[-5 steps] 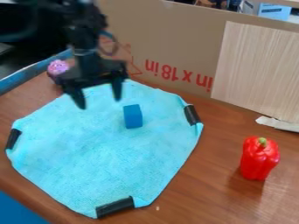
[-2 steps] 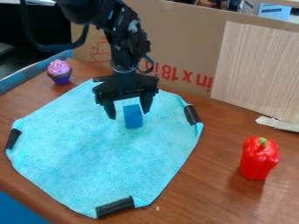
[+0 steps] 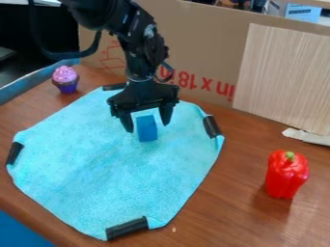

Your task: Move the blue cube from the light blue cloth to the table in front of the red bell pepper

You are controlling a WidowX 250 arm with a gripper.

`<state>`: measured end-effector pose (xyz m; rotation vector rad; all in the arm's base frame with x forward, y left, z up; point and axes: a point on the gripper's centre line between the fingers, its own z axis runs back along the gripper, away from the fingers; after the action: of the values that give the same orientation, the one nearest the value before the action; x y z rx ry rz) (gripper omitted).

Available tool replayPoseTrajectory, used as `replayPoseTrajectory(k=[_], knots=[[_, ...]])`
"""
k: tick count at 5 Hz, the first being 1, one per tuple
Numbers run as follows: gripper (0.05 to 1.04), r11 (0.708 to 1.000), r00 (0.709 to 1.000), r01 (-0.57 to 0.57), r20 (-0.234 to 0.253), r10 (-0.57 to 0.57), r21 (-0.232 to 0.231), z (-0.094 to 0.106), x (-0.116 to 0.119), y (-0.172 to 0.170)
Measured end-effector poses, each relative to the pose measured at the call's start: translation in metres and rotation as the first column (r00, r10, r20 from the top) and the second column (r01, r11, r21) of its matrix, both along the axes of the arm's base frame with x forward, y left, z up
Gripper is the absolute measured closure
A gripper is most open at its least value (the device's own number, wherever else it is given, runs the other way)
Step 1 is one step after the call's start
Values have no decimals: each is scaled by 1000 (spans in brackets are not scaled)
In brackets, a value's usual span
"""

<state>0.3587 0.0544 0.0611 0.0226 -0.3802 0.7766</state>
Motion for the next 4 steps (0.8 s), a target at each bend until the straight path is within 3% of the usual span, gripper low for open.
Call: replayPoseTrajectory(k=[2, 3, 4], knots=[[110, 1000, 999, -15, -38, 15, -3, -17, 4, 5], [413, 1000, 999, -13, -38, 13, -3, -17, 4, 5], [512, 1000, 999, 10, -38, -11, -28, -13, -2, -1]])
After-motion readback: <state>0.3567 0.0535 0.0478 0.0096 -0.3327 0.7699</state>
